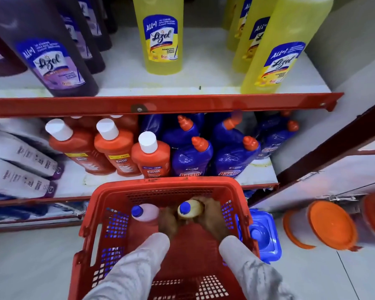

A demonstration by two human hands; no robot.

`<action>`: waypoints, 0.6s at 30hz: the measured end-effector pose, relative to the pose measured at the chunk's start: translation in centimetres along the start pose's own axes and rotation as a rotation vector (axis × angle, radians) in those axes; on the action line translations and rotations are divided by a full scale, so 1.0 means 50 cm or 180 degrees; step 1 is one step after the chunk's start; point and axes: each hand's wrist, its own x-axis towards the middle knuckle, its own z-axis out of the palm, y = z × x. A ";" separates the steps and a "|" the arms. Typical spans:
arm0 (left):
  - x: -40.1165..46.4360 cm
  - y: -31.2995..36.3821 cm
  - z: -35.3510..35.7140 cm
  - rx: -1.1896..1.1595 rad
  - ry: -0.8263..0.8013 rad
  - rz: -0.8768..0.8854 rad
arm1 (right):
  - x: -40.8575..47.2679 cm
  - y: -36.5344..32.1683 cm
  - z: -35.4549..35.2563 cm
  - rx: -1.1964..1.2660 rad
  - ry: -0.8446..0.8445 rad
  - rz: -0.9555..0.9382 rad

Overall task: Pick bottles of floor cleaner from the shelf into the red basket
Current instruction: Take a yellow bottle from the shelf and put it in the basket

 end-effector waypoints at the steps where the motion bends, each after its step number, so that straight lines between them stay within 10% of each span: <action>1: -0.003 0.004 -0.003 0.0078 0.0025 0.0023 | -0.001 -0.003 -0.001 0.0044 -0.0030 0.0026; 11: -0.020 0.083 -0.090 0.0369 -0.0401 0.0338 | 0.008 -0.019 -0.034 -0.0212 -0.0195 -0.0106; 18: -0.120 0.348 -0.243 0.2060 0.0253 0.2059 | -0.061 -0.223 -0.197 0.0442 0.0932 -0.1270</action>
